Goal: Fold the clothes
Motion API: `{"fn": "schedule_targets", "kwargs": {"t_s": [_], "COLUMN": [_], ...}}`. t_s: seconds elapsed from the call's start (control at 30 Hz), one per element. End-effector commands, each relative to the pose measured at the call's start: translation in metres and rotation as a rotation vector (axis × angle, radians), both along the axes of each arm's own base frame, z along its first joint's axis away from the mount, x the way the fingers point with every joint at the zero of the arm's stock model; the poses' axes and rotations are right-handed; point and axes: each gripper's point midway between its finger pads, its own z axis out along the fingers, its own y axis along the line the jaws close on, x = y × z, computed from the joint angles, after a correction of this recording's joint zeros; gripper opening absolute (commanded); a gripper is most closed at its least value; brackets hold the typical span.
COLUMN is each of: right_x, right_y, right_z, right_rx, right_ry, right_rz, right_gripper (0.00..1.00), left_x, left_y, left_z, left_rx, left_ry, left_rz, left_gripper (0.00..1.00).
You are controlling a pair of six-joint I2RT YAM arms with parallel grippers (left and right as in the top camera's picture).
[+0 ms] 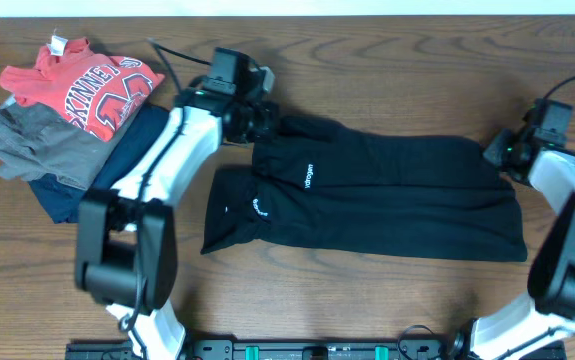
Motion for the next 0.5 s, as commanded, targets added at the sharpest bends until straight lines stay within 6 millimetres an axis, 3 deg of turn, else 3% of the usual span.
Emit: {"fn": "schedule_targets", "kwargs": {"t_s": [0.0,0.2,0.47], "right_x": [-0.011,-0.058,-0.107], "right_y": [-0.025,-0.032,-0.024], "right_z": [0.059,0.089,0.079], "right_rx": [-0.092,-0.144,-0.105], "right_ry": [-0.07,0.007,0.179], "right_rz": [-0.084,-0.112,-0.133], "right_gripper": [0.01,0.01,0.01], "left_x": [-0.014,-0.06,-0.134], "left_y": [-0.006,0.009,0.027], "left_z": [0.056,0.074,0.072], "left_rx": [-0.139,-0.128,-0.046], "left_ry": [-0.05,0.072,0.297], "left_rz": [-0.052,-0.033,-0.082], "left_gripper": [0.06,0.06,0.06]}}
